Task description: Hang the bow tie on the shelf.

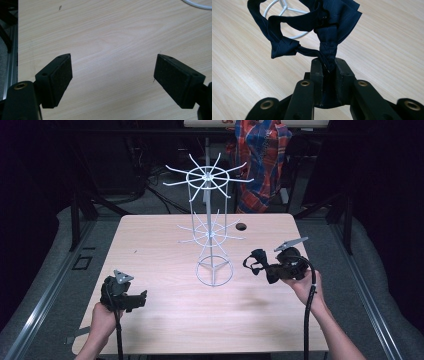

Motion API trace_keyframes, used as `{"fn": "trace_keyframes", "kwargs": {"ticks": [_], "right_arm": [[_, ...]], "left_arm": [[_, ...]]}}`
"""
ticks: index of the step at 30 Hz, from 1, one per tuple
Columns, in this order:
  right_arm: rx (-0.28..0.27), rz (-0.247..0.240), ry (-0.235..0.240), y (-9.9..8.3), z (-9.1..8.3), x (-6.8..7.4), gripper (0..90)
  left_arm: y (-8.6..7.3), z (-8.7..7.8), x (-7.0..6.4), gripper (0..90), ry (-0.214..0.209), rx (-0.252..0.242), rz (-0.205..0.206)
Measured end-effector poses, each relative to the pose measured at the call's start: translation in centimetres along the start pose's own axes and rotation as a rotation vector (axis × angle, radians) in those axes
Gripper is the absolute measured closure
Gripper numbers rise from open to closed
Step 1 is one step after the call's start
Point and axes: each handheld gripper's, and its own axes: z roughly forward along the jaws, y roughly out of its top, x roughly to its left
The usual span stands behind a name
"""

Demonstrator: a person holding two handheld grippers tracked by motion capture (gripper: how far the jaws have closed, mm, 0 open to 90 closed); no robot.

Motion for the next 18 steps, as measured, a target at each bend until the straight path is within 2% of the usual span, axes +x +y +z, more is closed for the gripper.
{"fn": "trace_keyframes", "kwargs": {"ticks": [18], "right_arm": [[-0.064, 0.038, 0.020, 0.9, -1.4, -0.6, 78.3]], "left_arm": [[0.0, 0.1, 0.0, 15.6, 0.000, -0.003, -0.001]]}}
